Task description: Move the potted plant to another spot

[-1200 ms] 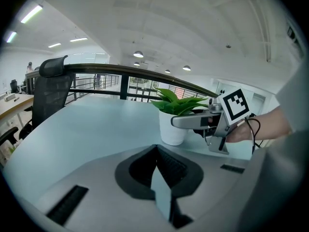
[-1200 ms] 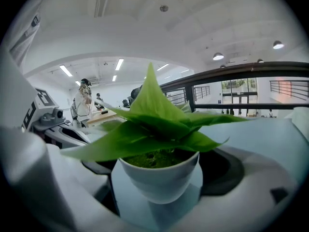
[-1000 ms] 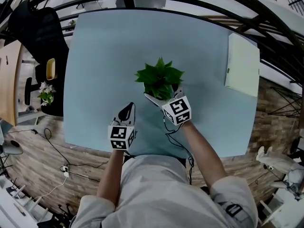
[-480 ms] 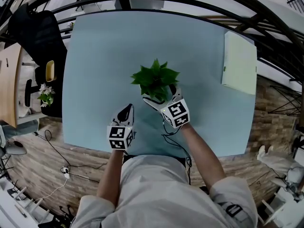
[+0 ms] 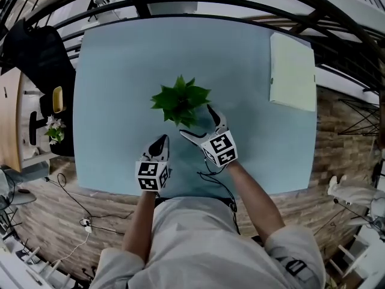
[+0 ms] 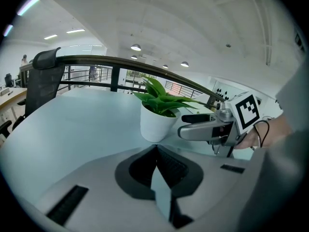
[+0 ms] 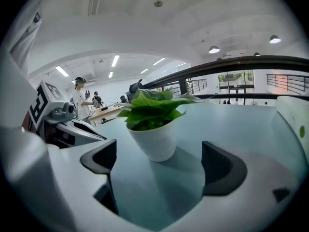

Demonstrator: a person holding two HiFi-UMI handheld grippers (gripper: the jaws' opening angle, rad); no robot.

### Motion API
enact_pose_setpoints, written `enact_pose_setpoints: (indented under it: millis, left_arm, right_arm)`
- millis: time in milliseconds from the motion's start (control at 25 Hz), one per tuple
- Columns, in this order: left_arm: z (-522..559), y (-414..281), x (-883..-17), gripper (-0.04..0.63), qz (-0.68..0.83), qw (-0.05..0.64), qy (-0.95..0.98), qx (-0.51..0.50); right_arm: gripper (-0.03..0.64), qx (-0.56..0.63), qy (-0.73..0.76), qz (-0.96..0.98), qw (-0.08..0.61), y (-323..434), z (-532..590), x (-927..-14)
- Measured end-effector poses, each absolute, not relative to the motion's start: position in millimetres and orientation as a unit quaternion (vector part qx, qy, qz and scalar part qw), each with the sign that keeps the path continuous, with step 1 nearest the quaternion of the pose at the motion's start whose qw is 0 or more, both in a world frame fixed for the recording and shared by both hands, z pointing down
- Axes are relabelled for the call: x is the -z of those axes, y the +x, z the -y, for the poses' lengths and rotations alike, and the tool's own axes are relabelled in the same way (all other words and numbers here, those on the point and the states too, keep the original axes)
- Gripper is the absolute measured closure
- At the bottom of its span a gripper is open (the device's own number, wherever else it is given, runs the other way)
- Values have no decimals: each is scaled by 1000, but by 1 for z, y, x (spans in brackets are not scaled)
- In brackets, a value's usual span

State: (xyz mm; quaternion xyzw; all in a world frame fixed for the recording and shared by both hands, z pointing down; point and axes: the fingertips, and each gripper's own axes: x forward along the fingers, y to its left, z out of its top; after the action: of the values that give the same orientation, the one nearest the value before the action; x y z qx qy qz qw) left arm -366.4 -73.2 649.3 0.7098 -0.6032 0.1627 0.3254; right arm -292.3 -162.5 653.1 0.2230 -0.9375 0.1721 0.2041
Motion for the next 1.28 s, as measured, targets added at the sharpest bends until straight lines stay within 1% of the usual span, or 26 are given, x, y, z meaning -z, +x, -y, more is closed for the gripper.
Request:
enact_pose_setpoints:
  millis: [280, 400, 480, 640, 760, 800, 840, 960, 1120, 1160, 1200, 1240, 1280]
  left_arm:
    - [88, -332, -648, 584, 579, 327, 729, -166]
    - [94, -319, -652, 584, 570, 331, 732, -171]
    - [95, -308, -654, 584, 564, 334, 735, -174]
    - [98, -281, -656, 584, 547, 336, 745, -182]
    - [102, -257, -659, 584, 532, 340, 753, -186]
    - [104, -249, -660, 584, 527, 340, 756, -187]
    - [105, -240, -660, 584, 522, 340, 759, -189]
    - [108, -216, -659, 584, 508, 339, 768, -193]
    - [112, -186, -658, 584, 492, 335, 780, -196]
    - [113, -179, -657, 584, 488, 333, 782, -197]
    - [114, -172, -656, 584, 484, 332, 785, -197]
    - [115, -165, -655, 584, 481, 331, 787, -198]
    - [115, -158, -654, 584, 478, 329, 789, -199]
  right_arm:
    - [80, -179, 246, 927, 220, -256, 155, -659]
    - [91, -188, 254, 922, 224, -237, 150, -662]
    - [113, -192, 262, 918, 226, -221, 146, -664]
    - [187, -199, 286, 907, 238, -185, 142, -668]
    - [220, -204, 305, 898, 244, -159, 136, -670]
    - [238, -205, 308, 896, 245, -151, 133, -670]
    - [272, -205, 311, 895, 245, -144, 131, -669]
    - [401, -206, 325, 891, 240, -122, 124, -662]
    - [479, -207, 348, 880, 249, -89, 117, -660]
    - [516, -207, 352, 877, 253, -81, 115, -660]
    - [574, -208, 353, 875, 257, -74, 111, -660]
    - [614, -211, 351, 875, 260, -68, 108, -660]
    - [614, -214, 346, 876, 261, -62, 104, -659]
